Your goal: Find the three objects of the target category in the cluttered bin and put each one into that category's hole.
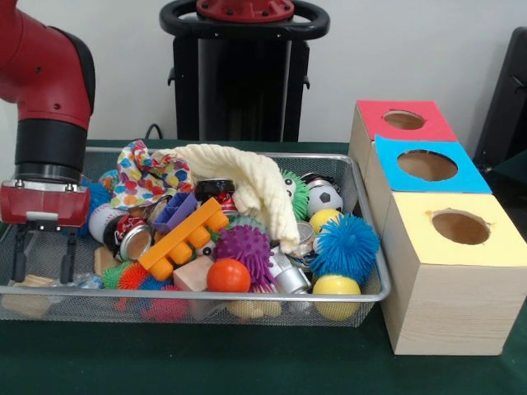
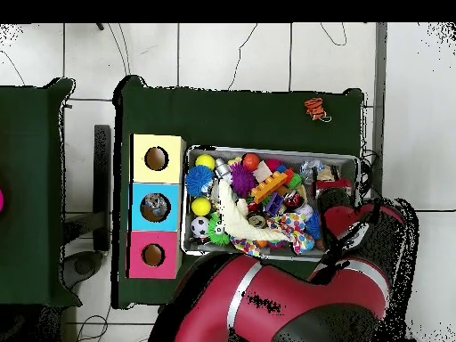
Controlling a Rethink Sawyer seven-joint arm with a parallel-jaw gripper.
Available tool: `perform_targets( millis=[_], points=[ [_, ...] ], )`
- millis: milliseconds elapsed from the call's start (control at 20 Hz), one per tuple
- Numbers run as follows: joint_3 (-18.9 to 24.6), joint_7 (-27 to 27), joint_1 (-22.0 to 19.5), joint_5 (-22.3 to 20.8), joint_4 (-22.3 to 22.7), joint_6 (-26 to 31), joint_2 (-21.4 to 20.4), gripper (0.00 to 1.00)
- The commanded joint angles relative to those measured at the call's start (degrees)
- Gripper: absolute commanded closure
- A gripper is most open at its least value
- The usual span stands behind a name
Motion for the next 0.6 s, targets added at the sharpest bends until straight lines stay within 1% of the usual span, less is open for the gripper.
perform_targets(
  millis=[50,400,450,550,600],
  points=[
    [4.95,-12.14,0.12,4.42,0.01,-2.42,2.04,0.00],
    [4.96,-13.16,0.00,5.06,0.09,-3.52,2.08,0.00],
    [4.94,-12.63,0.10,4.78,0.11,-3.43,2.02,0.00],
    [5.17,-9.88,0.34,2.85,-0.31,-3.04,2.03,0.00],
    [5.47,-7.29,0.48,0.89,-0.76,-3.05,2.07,0.00]
  ],
)
